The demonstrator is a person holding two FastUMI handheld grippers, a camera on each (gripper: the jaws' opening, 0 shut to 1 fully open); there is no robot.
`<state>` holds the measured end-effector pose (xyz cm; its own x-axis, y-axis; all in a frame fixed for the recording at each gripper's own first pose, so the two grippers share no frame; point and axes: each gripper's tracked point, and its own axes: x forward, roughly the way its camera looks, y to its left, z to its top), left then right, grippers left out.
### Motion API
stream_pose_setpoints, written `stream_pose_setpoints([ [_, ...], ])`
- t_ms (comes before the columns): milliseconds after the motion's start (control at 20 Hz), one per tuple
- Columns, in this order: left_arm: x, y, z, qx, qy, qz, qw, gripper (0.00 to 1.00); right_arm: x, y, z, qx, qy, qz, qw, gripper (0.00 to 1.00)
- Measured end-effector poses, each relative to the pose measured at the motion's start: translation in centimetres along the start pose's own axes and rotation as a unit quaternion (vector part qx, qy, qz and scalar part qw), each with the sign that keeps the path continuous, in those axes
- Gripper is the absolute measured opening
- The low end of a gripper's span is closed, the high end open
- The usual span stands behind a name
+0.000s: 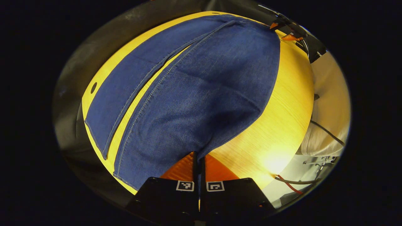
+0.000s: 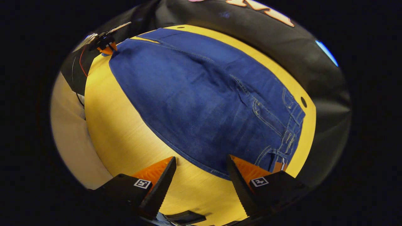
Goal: Grasp the waist and the cuffs of the jeans and fold them to make the two legs overlap; first hold the waist and fold one-third of the jeans toward the cuffs, then hold the cuffs and fold the remaining one-third in the same direction to finish folding.
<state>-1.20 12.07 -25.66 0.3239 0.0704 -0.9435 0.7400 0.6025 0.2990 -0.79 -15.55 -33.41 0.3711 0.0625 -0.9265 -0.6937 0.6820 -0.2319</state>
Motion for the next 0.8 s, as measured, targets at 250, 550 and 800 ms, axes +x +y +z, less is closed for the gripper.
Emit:
stream_pose_setpoints([
  [250,0.1,0.0,0.0,0.006,0.011,0.003,1.000,0.00,0.7,0.3,0.2,0.013,0.008,0.044,0.999,0.98],
  [550,0.1,0.1,0.1,-0.010,0.007,-0.003,1.000,0.00,1.2,-0.9,0.8,-0.010,0.016,0.043,0.999,0.64],
  [800,0.2,0.1,0.1,-0.042,-0.011,0.010,0.999,0.00,2.0,-4.6,3.2,-0.002,-0.006,0.004,1.000,0.08],
])
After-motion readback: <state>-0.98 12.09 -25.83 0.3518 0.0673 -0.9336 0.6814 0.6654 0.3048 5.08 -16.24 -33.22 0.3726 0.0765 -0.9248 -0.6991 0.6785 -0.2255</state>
